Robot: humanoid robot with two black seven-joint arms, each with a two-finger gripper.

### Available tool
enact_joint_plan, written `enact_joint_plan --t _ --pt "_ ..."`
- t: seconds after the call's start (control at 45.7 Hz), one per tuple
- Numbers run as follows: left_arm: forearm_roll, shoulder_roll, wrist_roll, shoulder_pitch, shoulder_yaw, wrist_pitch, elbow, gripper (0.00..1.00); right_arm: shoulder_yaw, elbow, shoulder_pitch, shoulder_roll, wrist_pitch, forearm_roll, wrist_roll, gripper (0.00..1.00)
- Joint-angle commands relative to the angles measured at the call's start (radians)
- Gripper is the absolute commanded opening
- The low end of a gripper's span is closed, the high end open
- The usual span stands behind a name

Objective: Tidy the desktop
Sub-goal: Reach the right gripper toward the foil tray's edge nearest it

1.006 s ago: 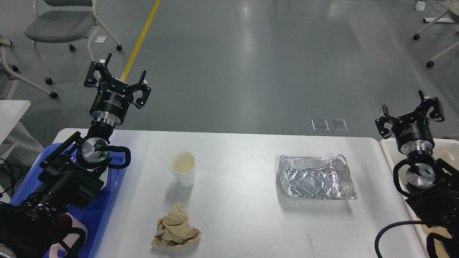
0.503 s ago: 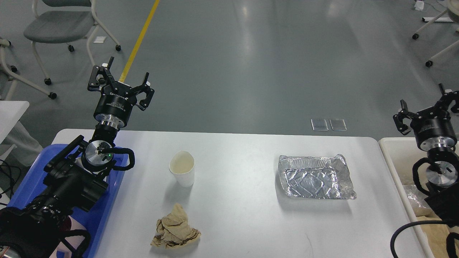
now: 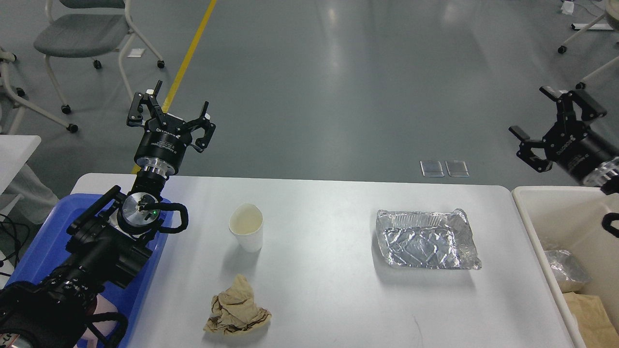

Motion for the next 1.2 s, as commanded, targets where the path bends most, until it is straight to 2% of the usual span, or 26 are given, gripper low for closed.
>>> enact_joint_plan --t 0.0,0.131,0.503,0.787,1.006,1.181 --pt "0.0 -0.005 -0.002 0.0 0.0 0.0 0.0 0.97 -0.001 0.211 0.023 -0.137 0.005 -0.235 0.043 1.0" --pt "0.0 -0.014 -0.002 0.0 0.0 0.0 0.0 0.97 -0.006 0.322 0.031 -0.217 0.005 -0.412 0.075 1.0" --pt "0.002 -0.014 -0.005 0.0 0.009 0.002 0.0 0.97 -0.082 0.587 0.015 -0.445 -0.044 -0.936 0.075 1.0" --pt "0.003 -0.016 -0.008 0.009 0.015 0.003 0.0 0.97 -0.099 0.695 0.018 -0.588 -0.074 -1.14 0.074 1.0" --pt "0.005 -0.02 -0.011 0.009 0.017 0.017 0.0 0.97 -0.105 0.701 0.008 -0.578 -0.115 -1.143 0.071 1.0" --pt "0.005 -0.02 -0.012 0.015 0.017 0.018 0.0 0.97 -0.199 0.661 0.011 -0.444 -0.204 -1.148 0.063 1.0"
